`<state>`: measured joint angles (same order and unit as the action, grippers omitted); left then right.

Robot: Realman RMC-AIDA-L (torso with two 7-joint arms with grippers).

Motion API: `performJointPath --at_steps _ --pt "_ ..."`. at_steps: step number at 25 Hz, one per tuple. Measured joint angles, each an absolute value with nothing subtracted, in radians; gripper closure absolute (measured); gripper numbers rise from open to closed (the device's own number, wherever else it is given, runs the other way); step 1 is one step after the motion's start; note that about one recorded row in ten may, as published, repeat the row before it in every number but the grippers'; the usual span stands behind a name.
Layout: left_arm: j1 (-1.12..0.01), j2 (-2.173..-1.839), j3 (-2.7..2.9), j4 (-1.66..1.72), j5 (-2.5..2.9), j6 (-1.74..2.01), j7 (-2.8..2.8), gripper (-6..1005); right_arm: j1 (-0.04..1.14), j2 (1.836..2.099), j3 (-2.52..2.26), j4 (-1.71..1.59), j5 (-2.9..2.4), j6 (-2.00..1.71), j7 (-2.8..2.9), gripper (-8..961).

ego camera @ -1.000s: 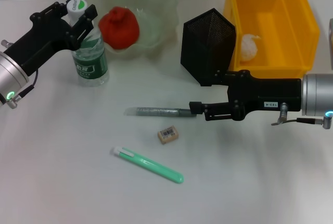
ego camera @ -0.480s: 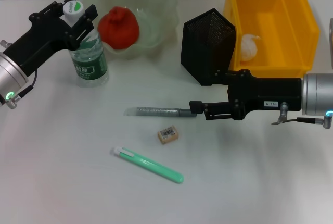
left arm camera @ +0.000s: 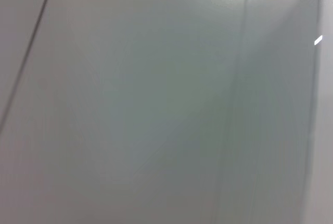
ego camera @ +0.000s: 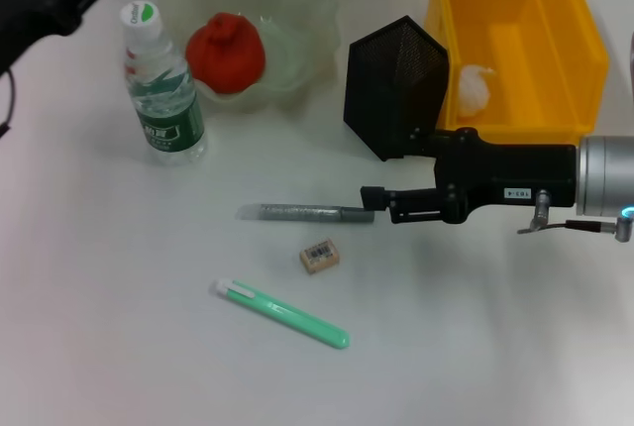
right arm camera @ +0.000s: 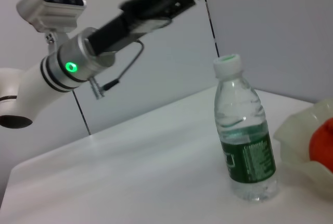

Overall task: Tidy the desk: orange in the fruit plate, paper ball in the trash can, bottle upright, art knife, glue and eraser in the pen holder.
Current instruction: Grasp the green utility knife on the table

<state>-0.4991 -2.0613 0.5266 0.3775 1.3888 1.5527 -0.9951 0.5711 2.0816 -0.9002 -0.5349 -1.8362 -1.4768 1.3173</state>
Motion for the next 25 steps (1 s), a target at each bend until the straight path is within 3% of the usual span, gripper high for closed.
performJointPath --at_steps 8,9,12,13,15,19,25 --pt "-0.439 -2.043 0.558 0.500 1.407 1.720 -1.177 293 0.566 2.077 -0.899 -0.610 -1.819 -1.569 1.360 129" --pt "-0.371 -1.987 0.628 0.556 1.437 1.877 -1.239 271 0.562 2.077 -0.899 -0.629 -1.819 -1.582 1.371 129" --pt "-0.371 -1.987 0.628 0.556 1.437 1.877 -1.239 226 0.553 2.068 -0.899 -0.684 -1.825 -1.643 1.408 129" --pt "-0.332 -1.957 0.669 0.599 1.505 1.925 -1.232 211 0.553 2.068 -0.899 -0.684 -1.825 -1.643 1.408 130" --pt "-0.321 -1.949 0.683 0.667 1.668 1.925 -1.214 211 0.547 2.057 -0.904 -0.691 -1.828 -1.666 1.412 130" --pt "-0.351 -1.948 0.683 0.725 1.842 1.917 -1.206 210 0.531 2.038 -0.906 -0.691 -1.876 -1.680 1.414 130" --pt "-0.440 -1.954 0.683 0.769 2.049 1.872 -1.196 210 0.522 2.036 -0.900 -0.693 -1.957 -1.679 1.418 130"
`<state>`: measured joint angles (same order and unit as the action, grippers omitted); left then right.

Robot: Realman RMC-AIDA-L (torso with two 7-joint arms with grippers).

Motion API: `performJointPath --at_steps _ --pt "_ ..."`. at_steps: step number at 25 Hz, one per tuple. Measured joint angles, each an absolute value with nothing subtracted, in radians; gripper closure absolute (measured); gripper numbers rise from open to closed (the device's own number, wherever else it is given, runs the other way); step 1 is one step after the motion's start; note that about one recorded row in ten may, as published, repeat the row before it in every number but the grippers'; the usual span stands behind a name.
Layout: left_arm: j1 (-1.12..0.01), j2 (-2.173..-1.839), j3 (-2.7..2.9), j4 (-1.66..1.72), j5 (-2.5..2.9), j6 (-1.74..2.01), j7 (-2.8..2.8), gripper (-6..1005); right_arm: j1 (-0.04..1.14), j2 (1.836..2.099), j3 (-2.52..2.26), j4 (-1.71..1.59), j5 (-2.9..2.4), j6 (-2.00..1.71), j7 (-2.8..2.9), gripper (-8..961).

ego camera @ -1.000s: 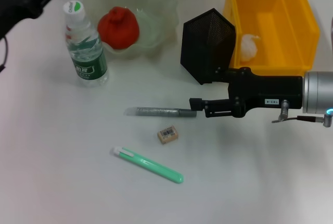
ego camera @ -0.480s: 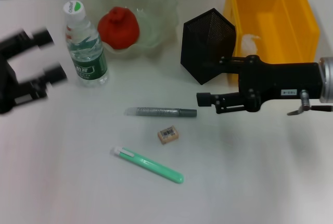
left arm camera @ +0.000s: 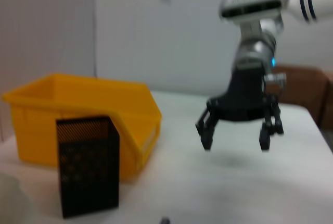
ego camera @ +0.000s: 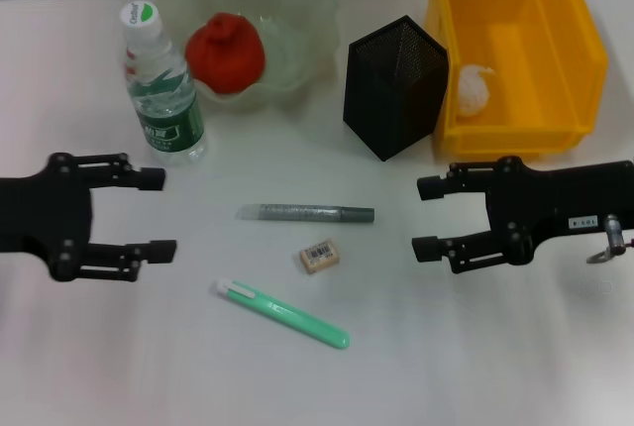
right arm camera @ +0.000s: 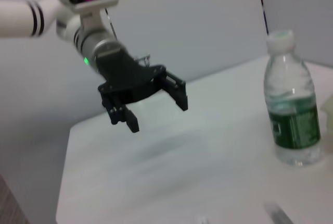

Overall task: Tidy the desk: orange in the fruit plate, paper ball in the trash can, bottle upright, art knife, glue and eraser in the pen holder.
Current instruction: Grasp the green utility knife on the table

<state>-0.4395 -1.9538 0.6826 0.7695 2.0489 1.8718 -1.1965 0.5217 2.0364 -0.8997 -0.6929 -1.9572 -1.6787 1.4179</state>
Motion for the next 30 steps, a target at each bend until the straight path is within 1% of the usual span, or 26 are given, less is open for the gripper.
performJointPath --at_steps 1,3,4,5,8,10,12,13,14,16,17,18,20,24,26,30 --pt "-0.470 -1.956 0.683 0.772 2.100 1.863 -1.193 210 0.519 2.036 -0.899 -0.691 -1.960 -1.674 1.420 130" --pt "-0.470 -1.956 0.683 0.772 2.100 1.863 -1.193 209 0.513 2.036 -0.897 -0.689 -1.960 -1.665 1.423 130" --pt "-0.497 -1.959 0.683 0.774 2.148 1.855 -1.190 209 0.509 2.037 -0.891 -0.688 -1.958 -1.658 1.423 130" --pt "-0.551 -1.972 0.684 0.776 2.248 1.833 -1.178 209 0.509 2.037 -0.891 -0.688 -1.958 -1.658 1.423 130" --pt "-0.573 -1.980 0.687 0.775 2.290 1.819 -1.172 211 0.507 2.043 -0.876 -0.688 -1.958 -1.651 1.424 130" --pt "-0.617 -1.998 0.717 0.768 2.376 1.775 -1.161 214 0.508 2.046 -0.873 -0.688 -1.959 -1.648 1.425 130" --pt "-0.628 -2.010 0.753 0.765 2.398 1.745 -1.159 215 0.510 2.050 -0.873 -0.687 -1.959 -1.640 1.426 130" --pt "-0.628 -2.010 0.753 0.765 2.398 1.745 -1.159 215 0.510 2.050 -0.873 -0.687 -1.959 -1.640 1.426 130" --pt "-0.631 -2.020 0.788 0.764 2.406 1.719 -1.159 215 0.510 2.051 -0.873 -0.687 -1.960 -1.637 1.426 130" --pt "-0.631 -2.020 0.788 0.764 2.406 1.719 -1.159 214 0.511 2.052 -0.873 -0.687 -1.960 -1.635 1.426 130" --pt "-0.638 -2.036 0.858 0.759 2.412 1.674 -1.163 214 0.513 2.052 -0.873 -0.687 -1.960 -1.634 1.426 130" --pt "-0.638 -2.036 0.858 0.759 2.412 1.674 -1.163 214 0.513 2.052 -0.873 -0.687 -1.960 -1.634 1.426 130" --pt "-0.652 -2.047 0.913 0.747 2.416 1.625 -1.170 216 0.514 2.052 -0.873 -0.687 -1.960 -1.634 1.425 130" --pt "-0.652 -2.047 0.913 0.747 2.416 1.625 -1.170 226 0.514 2.052 -0.873 -0.687 -1.960 -1.634 1.424 130" --pt "-0.684 -2.063 0.979 0.727 2.439 1.565 -1.190 231 0.514 2.052 -0.873 -0.687 -1.960 -1.633 1.422 130" --pt "-0.697 -2.065 0.984 0.714 2.447 1.561 -1.192 241 0.513 2.052 -0.873 -0.689 -1.959 -1.632 1.421 130"
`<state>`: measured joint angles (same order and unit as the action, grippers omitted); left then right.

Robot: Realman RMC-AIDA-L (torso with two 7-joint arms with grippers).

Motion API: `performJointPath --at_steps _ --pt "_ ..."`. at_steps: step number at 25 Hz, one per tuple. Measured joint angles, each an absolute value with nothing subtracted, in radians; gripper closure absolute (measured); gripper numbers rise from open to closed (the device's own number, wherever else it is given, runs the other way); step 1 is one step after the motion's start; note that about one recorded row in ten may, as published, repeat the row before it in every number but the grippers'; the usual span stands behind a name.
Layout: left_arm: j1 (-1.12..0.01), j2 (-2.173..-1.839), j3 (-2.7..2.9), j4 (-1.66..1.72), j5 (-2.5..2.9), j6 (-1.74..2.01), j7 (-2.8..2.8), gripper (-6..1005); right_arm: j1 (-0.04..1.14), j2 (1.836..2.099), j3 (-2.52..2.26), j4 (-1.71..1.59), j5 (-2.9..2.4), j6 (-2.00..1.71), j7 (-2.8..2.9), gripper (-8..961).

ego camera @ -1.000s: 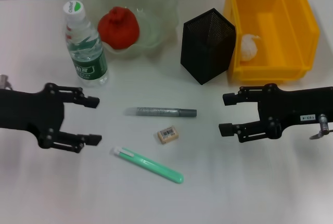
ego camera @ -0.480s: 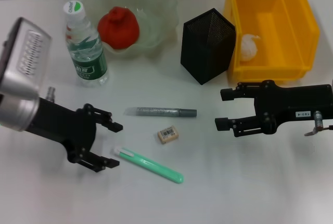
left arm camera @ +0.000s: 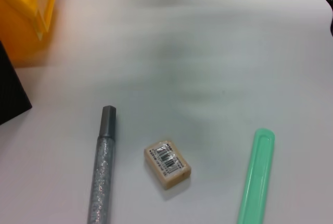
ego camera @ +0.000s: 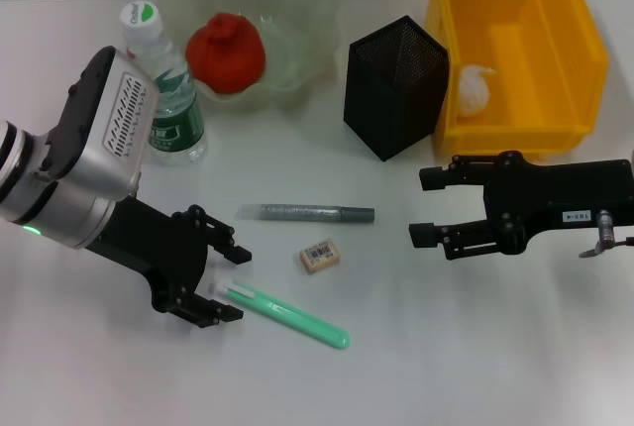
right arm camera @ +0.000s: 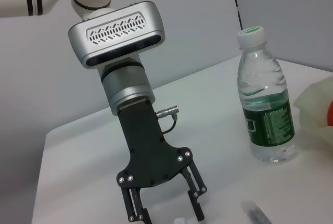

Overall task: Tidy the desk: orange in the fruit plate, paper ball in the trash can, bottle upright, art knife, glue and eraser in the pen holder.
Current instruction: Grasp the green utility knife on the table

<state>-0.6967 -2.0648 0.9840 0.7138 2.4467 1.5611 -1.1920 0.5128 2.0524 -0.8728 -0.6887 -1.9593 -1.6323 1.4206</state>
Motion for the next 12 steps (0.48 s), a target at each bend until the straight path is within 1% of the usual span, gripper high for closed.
performJointPath --at_steps 1,5,11,12 --pt "-0.698 -2.065 0.984 0.712 2.447 1.561 -1.192 243 0.512 2.052 -0.873 -0.689 -1.959 -1.632 1.420 130" --pt "-0.700 -2.065 0.985 0.712 2.448 1.560 -1.193 362 0.510 2.053 -0.873 -0.692 -1.956 -1.632 1.420 130" --pt "-0.705 -2.066 1.014 0.703 2.447 1.527 -1.208 587 0.514 2.052 -0.873 -0.694 -1.955 -1.632 1.419 130" --pt "-0.705 -2.066 1.014 0.703 2.447 1.527 -1.208 603 0.514 2.052 -0.873 -0.694 -1.955 -1.632 1.419 130"
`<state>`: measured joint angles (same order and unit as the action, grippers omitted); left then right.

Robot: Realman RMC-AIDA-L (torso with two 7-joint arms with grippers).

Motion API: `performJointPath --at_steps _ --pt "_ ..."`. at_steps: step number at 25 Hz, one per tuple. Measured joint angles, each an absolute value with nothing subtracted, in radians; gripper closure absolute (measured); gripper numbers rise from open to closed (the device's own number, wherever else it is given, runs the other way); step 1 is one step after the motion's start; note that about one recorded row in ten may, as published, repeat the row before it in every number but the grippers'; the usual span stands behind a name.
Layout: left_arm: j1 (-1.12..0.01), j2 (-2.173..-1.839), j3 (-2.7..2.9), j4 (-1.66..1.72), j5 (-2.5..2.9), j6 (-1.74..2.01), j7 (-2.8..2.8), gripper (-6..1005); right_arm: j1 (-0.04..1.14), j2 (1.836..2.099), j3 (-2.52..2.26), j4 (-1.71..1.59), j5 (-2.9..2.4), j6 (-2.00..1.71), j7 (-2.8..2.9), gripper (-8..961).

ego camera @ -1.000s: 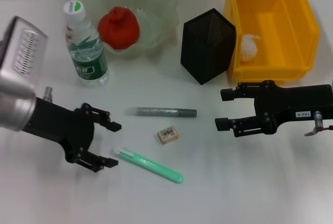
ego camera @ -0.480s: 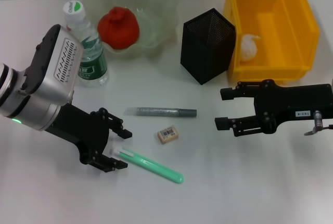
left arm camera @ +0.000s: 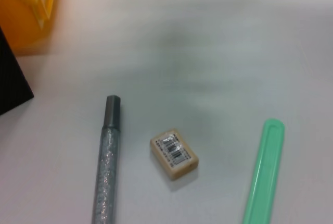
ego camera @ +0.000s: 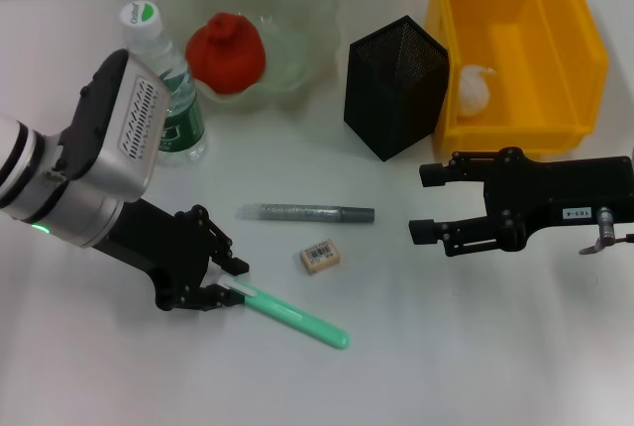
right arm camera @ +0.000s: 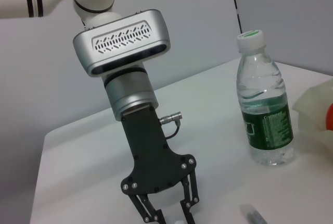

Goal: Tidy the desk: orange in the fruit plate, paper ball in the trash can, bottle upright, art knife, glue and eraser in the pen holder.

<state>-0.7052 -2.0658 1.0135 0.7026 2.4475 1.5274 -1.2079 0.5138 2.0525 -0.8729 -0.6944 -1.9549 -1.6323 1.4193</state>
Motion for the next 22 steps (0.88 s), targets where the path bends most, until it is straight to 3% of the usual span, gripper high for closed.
performJointPath --at_steps 5,20,22 --pt "-0.707 -2.067 1.038 0.695 2.447 1.507 -1.220 681 0.511 2.054 -0.873 -0.695 -1.954 -1.633 1.418 130" --pt "-0.717 -2.068 1.040 0.687 2.447 1.507 -1.221 692 0.505 2.057 -0.873 -0.695 -1.953 -1.639 1.419 130" --pt "-0.717 -2.068 1.040 0.687 2.445 1.510 -1.221 749 0.505 2.057 -0.873 -0.695 -1.953 -1.640 1.420 130"
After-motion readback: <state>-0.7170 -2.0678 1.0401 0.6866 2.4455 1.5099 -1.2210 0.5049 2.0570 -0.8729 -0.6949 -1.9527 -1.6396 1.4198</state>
